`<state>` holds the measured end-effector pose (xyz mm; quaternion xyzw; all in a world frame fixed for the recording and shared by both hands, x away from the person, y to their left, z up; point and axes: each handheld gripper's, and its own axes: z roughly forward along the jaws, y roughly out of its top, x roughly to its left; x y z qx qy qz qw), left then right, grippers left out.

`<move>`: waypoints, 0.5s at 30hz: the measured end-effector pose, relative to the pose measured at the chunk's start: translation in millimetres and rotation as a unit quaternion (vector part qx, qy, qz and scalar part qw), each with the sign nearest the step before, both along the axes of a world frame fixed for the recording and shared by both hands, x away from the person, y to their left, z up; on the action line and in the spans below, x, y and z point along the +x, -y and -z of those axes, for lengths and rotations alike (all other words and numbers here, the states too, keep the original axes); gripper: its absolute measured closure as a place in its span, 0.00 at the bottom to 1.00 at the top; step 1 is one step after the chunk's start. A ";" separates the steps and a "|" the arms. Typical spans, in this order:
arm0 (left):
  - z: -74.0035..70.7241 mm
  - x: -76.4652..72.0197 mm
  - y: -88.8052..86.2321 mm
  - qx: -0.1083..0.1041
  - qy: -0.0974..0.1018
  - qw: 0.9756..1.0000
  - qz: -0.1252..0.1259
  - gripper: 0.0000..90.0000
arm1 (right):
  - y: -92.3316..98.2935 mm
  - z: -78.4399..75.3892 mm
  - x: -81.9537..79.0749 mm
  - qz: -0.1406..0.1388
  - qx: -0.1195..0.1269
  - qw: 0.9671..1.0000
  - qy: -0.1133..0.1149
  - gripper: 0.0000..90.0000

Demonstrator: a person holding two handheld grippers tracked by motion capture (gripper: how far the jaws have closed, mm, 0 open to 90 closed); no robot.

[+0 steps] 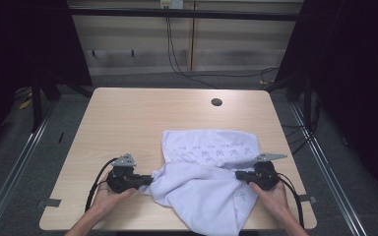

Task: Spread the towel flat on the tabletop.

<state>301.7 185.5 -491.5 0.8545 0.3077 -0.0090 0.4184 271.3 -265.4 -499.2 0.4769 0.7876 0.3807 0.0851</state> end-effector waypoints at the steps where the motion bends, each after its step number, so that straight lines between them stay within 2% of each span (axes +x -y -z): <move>1: 0.5 2.9 -2.4 -0.002 0.000 1.000 -0.006 0.96 | -1.8 0.4 5.3 0.003 -0.004 1.000 0.002 0.98; 4: 0.3 12.3 -13.7 -0.016 -0.004 0.999 -0.034 0.96 | -6.0 2.8 27.7 0.005 -0.017 1.000 0.014 0.98; 7: 0.1 21.4 -22.8 -0.029 -0.003 0.998 -0.055 0.96 | -11.6 2.8 59.3 0.012 -0.039 0.999 0.025 0.99; 8: 0.1 21.4 -22.8 -0.029 -0.003 0.998 -0.055 0.96 | -11.6 2.8 59.3 0.012 -0.039 0.999 0.025 0.99; 9: -1.2 26.4 -24.4 -0.038 0.001 0.997 -0.065 0.96 | -15.1 3.3 83.4 0.022 -0.048 0.998 0.027 0.99; 10: -1.2 28.6 -24.4 -0.045 0.003 0.997 -0.067 0.96 | -16.9 4.3 94.6 0.032 -0.044 0.998 0.029 0.98; 13: -1.1 37.1 -22.7 -0.042 0.007 0.996 -0.075 0.96 | -25.0 4.3 118.6 0.049 -0.050 0.997 0.033 0.98; 14: -2.1 40.2 -22.9 -0.048 0.010 0.996 -0.078 0.96 | -26.9 3.1 123.9 0.045 -0.049 0.997 0.036 0.98; 15: -3.9 42.4 -24.7 -0.059 0.015 0.995 -0.083 0.96 | -26.6 0.0 127.0 0.046 -0.038 0.998 0.037 0.98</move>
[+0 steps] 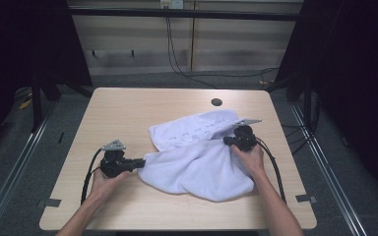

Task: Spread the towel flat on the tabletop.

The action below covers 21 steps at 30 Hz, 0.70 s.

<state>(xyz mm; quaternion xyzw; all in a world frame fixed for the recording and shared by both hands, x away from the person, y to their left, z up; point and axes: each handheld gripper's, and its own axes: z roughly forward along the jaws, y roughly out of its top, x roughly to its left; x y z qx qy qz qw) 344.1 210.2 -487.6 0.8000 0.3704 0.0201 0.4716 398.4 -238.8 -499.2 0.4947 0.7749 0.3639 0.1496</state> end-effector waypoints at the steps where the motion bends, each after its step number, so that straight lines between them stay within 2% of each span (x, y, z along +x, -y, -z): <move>1: -2.8 2.1 -2.4 -0.008 0.000 1.000 -0.002 0.96 | 2.0 -4.4 1.8 0.002 0.016 1.000 0.005 0.98; 2: -7.4 3.8 -5.3 -0.009 0.016 1.000 -0.005 0.96 | 4.4 -10.2 2.3 0.001 0.029 1.000 0.011 0.98; 3: -12.9 5.5 -9.1 -0.021 0.023 0.999 -0.012 0.96 | 7.2 -17.4 1.5 0.000 0.036 0.999 0.021 0.98; 4: -17.6 7.1 -13.2 -0.046 0.023 0.998 -0.020 0.96 | 10.7 -25.5 0.0 0.001 0.047 0.999 0.026 0.98; 5: -17.6 7.1 -13.2 -0.046 0.023 0.998 -0.020 0.96 | 10.7 -25.5 0.0 0.001 0.047 0.999 0.026 0.98; 6: -27.7 7.7 -16.8 -0.057 0.033 0.998 -0.021 0.96 | 18.9 -42.9 -4.8 -0.003 0.066 0.997 0.042 0.98; 9: -42.6 3.5 -18.6 -0.081 0.047 0.995 -0.017 0.96 | 29.8 -67.1 -16.0 -0.005 0.086 0.995 0.056 0.98; 11: -56.7 -1.1 -16.9 -0.089 0.062 0.994 -0.007 0.96 | 35.7 -84.0 -24.5 -0.007 0.098 0.993 0.069 0.98; 13: -74.9 -6.7 -14.3 -0.086 0.089 0.992 -0.006 0.96 | 39.8 -103.8 -32.4 -0.014 0.098 0.991 0.091 0.98; 14: -84.9 -9.2 -12.7 -0.077 0.110 0.991 -0.010 0.96 | 41.7 -114.6 -36.4 -0.015 0.099 0.990 0.100 0.98; 15: -84.9 -9.2 -12.7 -0.077 0.110 0.991 -0.010 0.96 | 43.5 -125.1 -39.6 -0.017 0.100 0.989 0.109 0.98; 16: -103.7 -9.5 -8.7 -0.074 0.125 0.989 -0.009 0.96 | 45.1 -135.6 -42.2 -0.019 0.097 0.988 0.117 0.98; 18: -122.5 -7.8 -6.6 -0.078 0.142 0.987 -0.011 0.96 | 48.4 -155.2 -45.8 -0.017 0.101 0.986 0.134 0.98; 21: -147.0 -7.2 -5.8 -0.089 0.160 0.983 -0.010 0.96 | 52.7 -182.9 -52.2 -0.019 0.110 0.980 0.165 0.98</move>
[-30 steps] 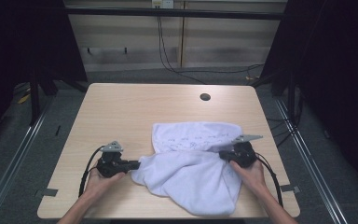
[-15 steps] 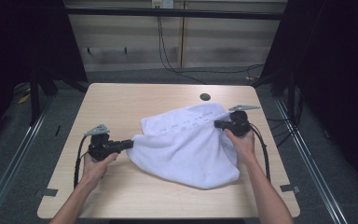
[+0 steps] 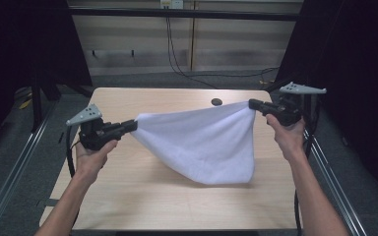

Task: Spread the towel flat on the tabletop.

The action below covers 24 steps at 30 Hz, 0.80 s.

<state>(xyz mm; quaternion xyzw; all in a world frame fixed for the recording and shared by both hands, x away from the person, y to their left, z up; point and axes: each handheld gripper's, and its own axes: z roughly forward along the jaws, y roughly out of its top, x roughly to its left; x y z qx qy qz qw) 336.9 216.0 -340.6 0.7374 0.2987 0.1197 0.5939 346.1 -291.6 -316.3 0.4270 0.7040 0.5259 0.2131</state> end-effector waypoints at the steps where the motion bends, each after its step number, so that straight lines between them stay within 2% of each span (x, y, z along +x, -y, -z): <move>1: -6.2 -1.9 0.2 -0.002 0.007 1.000 0.001 0.96 | 1.2 -8.1 -2.8 -0.001 0.006 1.000 0.009 0.98; 3: -12.5 -9.7 0.4 -0.010 0.015 1.000 0.013 0.96 | 3.1 -19.5 -10.4 -0.004 0.014 1.000 0.022 0.98; 5: -9.8 -21.1 0.1 0.000 0.015 1.000 0.021 0.96 | 3.6 -21.1 -21.6 -0.014 0.014 0.999 0.026 0.98; 8: 5.7 -39.8 -3.8 0.015 0.004 0.999 0.039 0.96 | 4.3 -6.5 -45.0 -0.030 0.006 0.999 0.017 0.98; 9: 13.2 -45.9 -6.5 0.008 -0.007 0.999 0.045 0.96 | 5.5 0.7 -54.7 -0.037 0.009 0.999 0.014 0.98; 10: 13.2 -45.9 -6.5 0.008 -0.007 0.999 0.045 0.96 | 7.1 8.5 -65.2 -0.041 0.013 0.999 0.012 0.98; 11: 30.7 -59.3 -11.1 0.007 -0.020 0.999 0.048 0.96 | 8.9 16.1 -76.7 -0.047 0.016 0.999 0.009 0.98; 12: 40.1 -66.3 -11.0 0.013 -0.031 0.998 0.054 0.96 | 10.5 23.2 -88.6 -0.055 0.016 0.998 0.005 0.98; 13: 48.7 -73.8 -10.6 0.021 -0.038 0.997 0.063 0.96 | 12.2 29.8 -101.0 -0.060 0.017 0.998 0.003 0.98; 15: 63.1 -90.4 -9.9 0.019 -0.055 0.995 0.080 0.96 | 14.9 42.9 -124.9 -0.066 0.022 0.998 -0.005 0.98; 16: 67.4 -99.0 -10.0 0.026 -0.056 0.994 0.090 0.96 | 15.7 49.2 -136.8 -0.070 0.026 0.997 -0.011 0.98; 17: 70.2 -108.3 -11.3 0.030 -0.055 0.994 0.094 0.96 | 16.4 55.2 -148.8 -0.076 0.023 0.997 -0.017 0.98; 19: 73.6 -127.5 -16.7 0.021 -0.057 0.992 0.108 0.95 | 17.1 65.4 -174.0 -0.084 0.025 0.996 -0.028 0.98; 20: 74.3 -137.3 -20.7 0.023 -0.058 0.992 0.110 0.94 | 17.0 69.3 -186.5 -0.086 0.020 0.996 -0.029 0.98; 21: 73.6 -146.9 -25.4 0.024 -0.055 0.992 0.113 0.94 | 17.0 71.7 -200.5 -0.084 0.014 0.996 -0.017 0.98; 24: 72.2 -168.9 -40.6 0.002 -0.049 0.992 0.118 0.93 | 21.3 72.7 -235.9 -0.076 0.028 0.997 0.002 0.94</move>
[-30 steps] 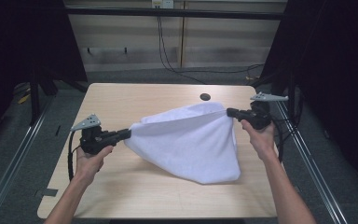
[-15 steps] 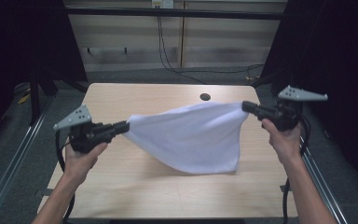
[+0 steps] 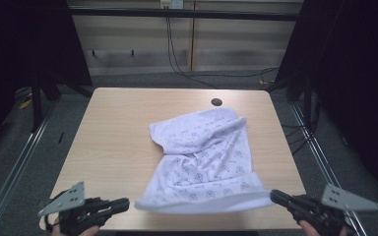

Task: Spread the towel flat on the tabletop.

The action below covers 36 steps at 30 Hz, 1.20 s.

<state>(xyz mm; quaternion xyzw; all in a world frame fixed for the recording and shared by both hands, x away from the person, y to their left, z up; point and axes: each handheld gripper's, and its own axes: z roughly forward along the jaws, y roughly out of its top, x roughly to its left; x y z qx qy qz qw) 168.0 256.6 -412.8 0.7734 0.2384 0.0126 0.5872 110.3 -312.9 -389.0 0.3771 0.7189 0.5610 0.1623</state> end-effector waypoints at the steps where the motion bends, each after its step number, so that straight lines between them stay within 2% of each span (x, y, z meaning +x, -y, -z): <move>1: 0.4 -2.8 -2.3 -0.002 0.001 1.000 0.003 0.93 | 2.4 -0.2 -8.3 -0.009 0.011 1.000 0.003 0.91; 2: 1.6 -2.8 -1.6 0.006 0.002 1.000 -0.001 0.93 | 3.5 -0.4 -14.8 -0.015 0.016 1.000 0.004 0.86; 3: 3.9 1.0 0.6 0.015 0.002 1.000 -0.004 0.91 | 3.9 -0.4 -18.9 -0.010 0.008 1.000 0.001 0.78; 5: 11.2 16.5 8.4 0.020 -0.015 1.000 -0.003 0.88 | 2.7 2.7 -21.4 -0.003 -0.004 1.000 -0.008 0.76; 6: 15.5 25.9 14.2 0.030 -0.022 0.999 0.000 0.86 | 1.6 5.2 -19.7 -0.001 -0.010 1.000 -0.009 0.75; 7: 15.5 25.9 14.2 0.030 -0.022 0.999 0.000 0.84 | 1.6 5.2 -19.7 -0.001 -0.010 1.000 -0.009 0.75; 8: 24.8 45.9 27.3 0.054 -0.036 0.998 0.001 0.83 | -1.2 13.0 -8.7 0.003 -0.022 1.000 -0.017 0.74; 9: 29.5 56.2 33.8 0.059 -0.047 0.997 0.007 0.83 | -2.1 16.2 -2.8 0.002 -0.027 0.999 -0.020 0.74; 10: 33.6 66.0 40.7 0.070 -0.054 0.996 0.012 0.81 | -3.9 20.7 6.3 -0.001 -0.031 0.999 -0.030 0.74; 11: 37.2 74.5 47.6 0.080 -0.051 0.995 0.005 0.80 | -5.7 25.5 16.3 -0.003 -0.042 0.998 -0.036 0.73; 13: 44.9 95.2 60.7 0.097 -0.069 0.993 0.012 0.79 | -7.5 35.2 39.9 -0.003 -0.055 0.997 -0.054 0.73; 14: 44.9 95.2 60.7 0.097 -0.069 0.993 0.012 0.78 | -7.5 35.2 39.9 -0.003 -0.055 0.997 -0.054 0.73; 15: 53.2 114.1 72.0 0.110 -0.073 0.991 -0.010 0.75 | -9.3 44.4 64.6 -0.005 -0.061 0.996 -0.067 0.74; 16: 57.4 123.9 77.1 0.113 -0.082 0.990 -0.019 0.71 | -10.2 48.8 77.0 -0.005 -0.065 0.995 -0.075 0.74; 17: 61.3 131.6 82.1 0.120 -0.081 0.989 -0.038 0.65 | -11.3 53.4 89.1 -0.004 -0.068 0.994 -0.081 0.75; 18: 61.3 131.6 82.1 0.120 -0.081 0.989 -0.038 0.60 | -11.3 53.4 89.1 -0.004 -0.068 0.994 -0.081 0.75; 19: 65.7 138.2 86.3 0.121 -0.085 0.988 -0.049 0.60 | -12.4 58.0 100.8 -0.003 -0.076 0.993 -0.089 0.75; 20: 74.2 148.2 93.9 0.126 -0.100 0.986 -0.049 0.56 | -15.7 66.7 121.0 -0.001 -0.088 0.991 -0.103 0.74; 22: 80.2 152.3 102.1 0.142 -0.100 0.983 -0.051 0.55 | -19.9 74.2 136.9 0.003 -0.104 0.988 -0.112 0.74; 23: 83.4 154.1 106.3 0.150 -0.101 0.982 -0.052 0.56 | -21.9 77.4 143.3 0.003 -0.103 0.987 -0.120 0.73; 24: 83.4 154.1 106.3 0.150 -0.101 0.982 -0.052 0.59 | -24.4 80.4 148.9 0.005 -0.111 0.986 -0.123 0.72; 25: 90.5 157.1 114.0 0.161 -0.111 0.980 -0.044 0.68 | -26.9 83.2 154.0 0.004 -0.117 0.985 -0.127 0.70; 26: 92.8 156.7 117.2 0.166 -0.110 0.979 -0.046 0.80 | -30.2 85.6 158.6 0.006 -0.124 0.983 -0.134 0.68; 27: 93.7 155.7 119.5 0.166 -0.114 0.979 -0.036 0.93 | -33.2 87.8 162.9 0.006 -0.134 0.982 -0.135 0.67; 28: 92.2 152.1 120.6 0.174 -0.107 0.978 -0.038 0.97 | -36.4 89.5 166.6 0.006 -0.136 0.981 -0.140 0.66; 30: 89.3 148.5 119.1 0.174 -0.103 0.979 -0.035 0.99 | -41.6 91.8 173.6 0.005 -0.153 0.979 -0.136 0.65; 31: 82.1 139.3 109.8 0.156 -0.107 0.982 -0.022 0.99 | -42.7 92.3 176.3 0.006 -0.156 0.978 -0.136 0.66; 34: 70.7 118.5 86.8 0.123 -0.111 0.986 -0.009 0.99 | -43.6 95.6 182.8 0.005 -0.169 0.976 -0.137 0.66; 35: 67.6 109.9 79.2 0.122 -0.109 0.986 -0.004 0.99 | -43.0 97.6 184.7 0.006 -0.171 0.975 -0.139 0.66; 36: 67.6 109.9 79.2 0.122 -0.109 0.986 -0.004 0.99 | -43.0 97.6 184.7 0.006 -0.171 0.975 -0.139 0.66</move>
